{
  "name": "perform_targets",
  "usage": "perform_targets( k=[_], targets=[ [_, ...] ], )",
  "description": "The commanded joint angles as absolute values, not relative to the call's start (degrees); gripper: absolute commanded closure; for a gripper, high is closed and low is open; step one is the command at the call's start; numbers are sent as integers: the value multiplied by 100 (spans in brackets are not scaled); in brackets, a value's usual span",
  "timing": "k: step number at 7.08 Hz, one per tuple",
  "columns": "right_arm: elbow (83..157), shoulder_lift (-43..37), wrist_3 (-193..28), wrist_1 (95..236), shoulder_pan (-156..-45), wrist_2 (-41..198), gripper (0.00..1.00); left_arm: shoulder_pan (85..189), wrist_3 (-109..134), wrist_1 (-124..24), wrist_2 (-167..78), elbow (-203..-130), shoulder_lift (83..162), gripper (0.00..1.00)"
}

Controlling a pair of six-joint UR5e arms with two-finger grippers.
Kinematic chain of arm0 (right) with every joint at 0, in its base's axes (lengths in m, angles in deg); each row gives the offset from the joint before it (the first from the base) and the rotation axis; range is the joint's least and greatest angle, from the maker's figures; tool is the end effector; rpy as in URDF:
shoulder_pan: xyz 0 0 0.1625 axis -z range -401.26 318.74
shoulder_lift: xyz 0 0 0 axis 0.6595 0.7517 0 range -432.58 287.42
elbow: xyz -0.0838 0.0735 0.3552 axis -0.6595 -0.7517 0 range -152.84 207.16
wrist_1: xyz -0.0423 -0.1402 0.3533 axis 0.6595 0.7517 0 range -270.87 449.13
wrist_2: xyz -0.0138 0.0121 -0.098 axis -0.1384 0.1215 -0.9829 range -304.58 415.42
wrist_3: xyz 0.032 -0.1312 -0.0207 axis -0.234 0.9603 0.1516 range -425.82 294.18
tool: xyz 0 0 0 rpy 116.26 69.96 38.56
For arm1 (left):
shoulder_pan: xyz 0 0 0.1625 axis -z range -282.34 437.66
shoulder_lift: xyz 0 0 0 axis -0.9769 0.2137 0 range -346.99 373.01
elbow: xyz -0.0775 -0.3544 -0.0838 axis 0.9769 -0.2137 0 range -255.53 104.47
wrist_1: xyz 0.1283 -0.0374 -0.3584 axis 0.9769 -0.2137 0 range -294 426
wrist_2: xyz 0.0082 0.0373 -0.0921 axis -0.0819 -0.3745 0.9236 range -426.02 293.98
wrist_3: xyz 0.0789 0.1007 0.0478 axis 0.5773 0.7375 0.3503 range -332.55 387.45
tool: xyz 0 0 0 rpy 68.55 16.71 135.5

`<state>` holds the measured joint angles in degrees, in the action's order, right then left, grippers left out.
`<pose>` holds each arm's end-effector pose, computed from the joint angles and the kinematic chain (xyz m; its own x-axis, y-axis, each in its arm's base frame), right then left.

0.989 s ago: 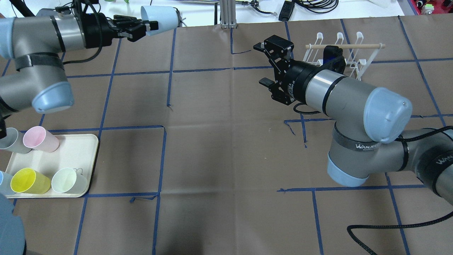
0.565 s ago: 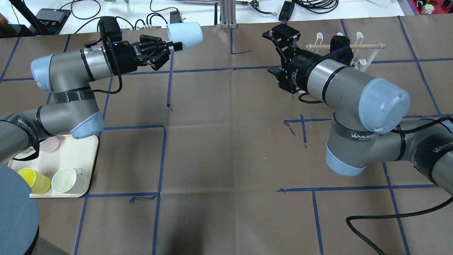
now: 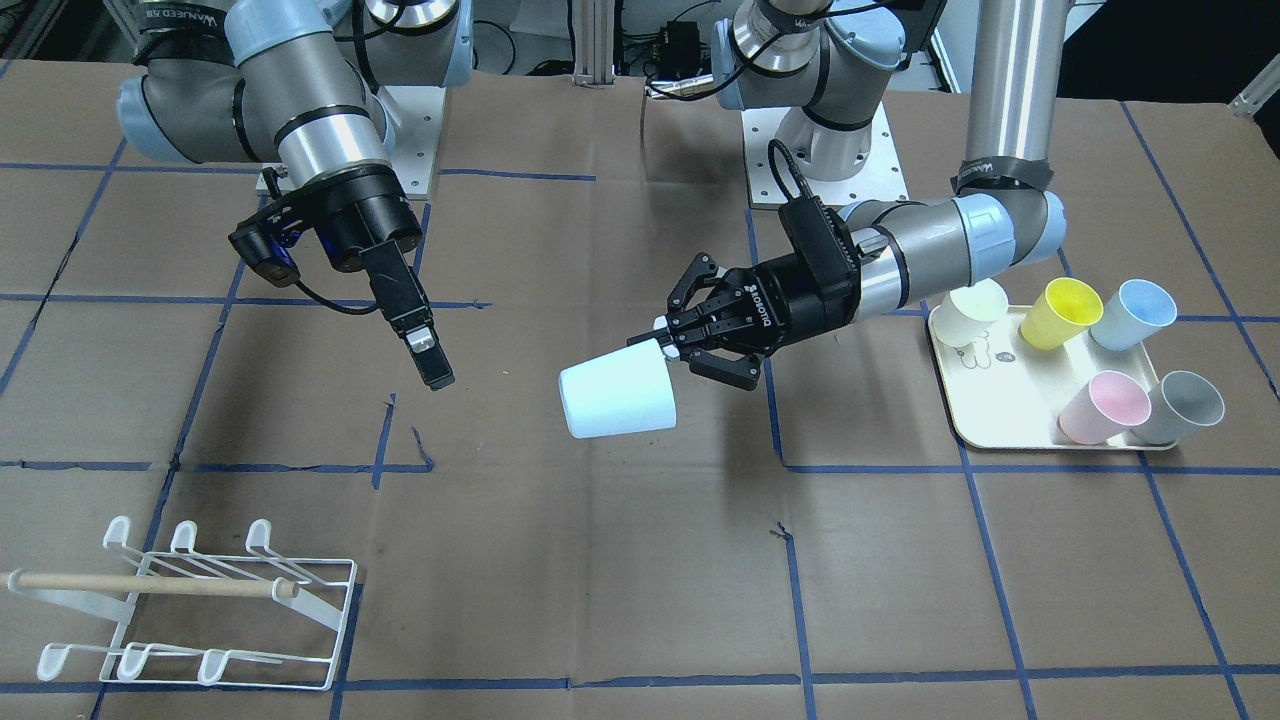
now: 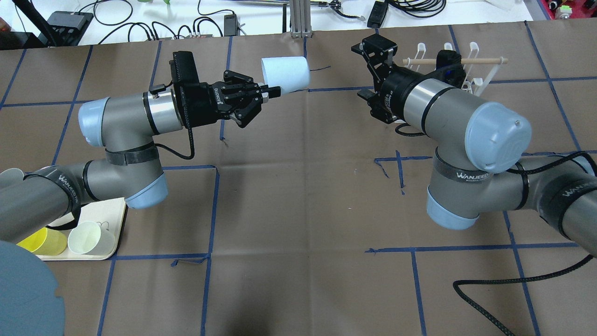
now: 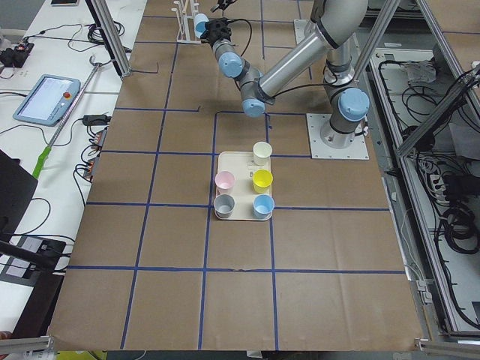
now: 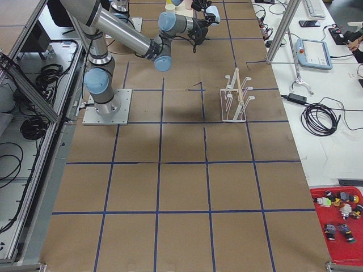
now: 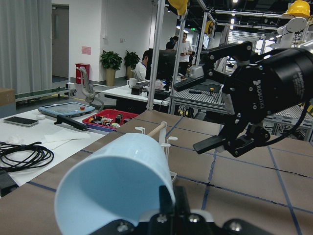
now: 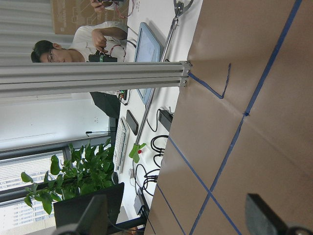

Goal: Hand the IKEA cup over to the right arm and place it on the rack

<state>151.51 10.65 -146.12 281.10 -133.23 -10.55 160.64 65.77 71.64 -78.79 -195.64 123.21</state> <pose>0.2050 -0.4647 0.3227 -0.1682 0.4147 -0.8943 0.8849 0.4632 0.0484 -0.2097 -0.4784 0.2857 -0.2919 0.9515 0.0970 0.1211 0.1374 -0.9831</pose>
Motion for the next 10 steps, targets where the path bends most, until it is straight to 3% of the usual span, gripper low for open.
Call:
perform_targets(
  k=[1,10],
  targets=[
    [15153,1038,-14641,28091,-13390,-1059,0,16125,6455,7303,-7903,-19621,12314,99],
    [15153,942,-15546,28047,-14260,-1929,1,16406,5426,8279,-8404,-19559,12534,99]
  ],
)
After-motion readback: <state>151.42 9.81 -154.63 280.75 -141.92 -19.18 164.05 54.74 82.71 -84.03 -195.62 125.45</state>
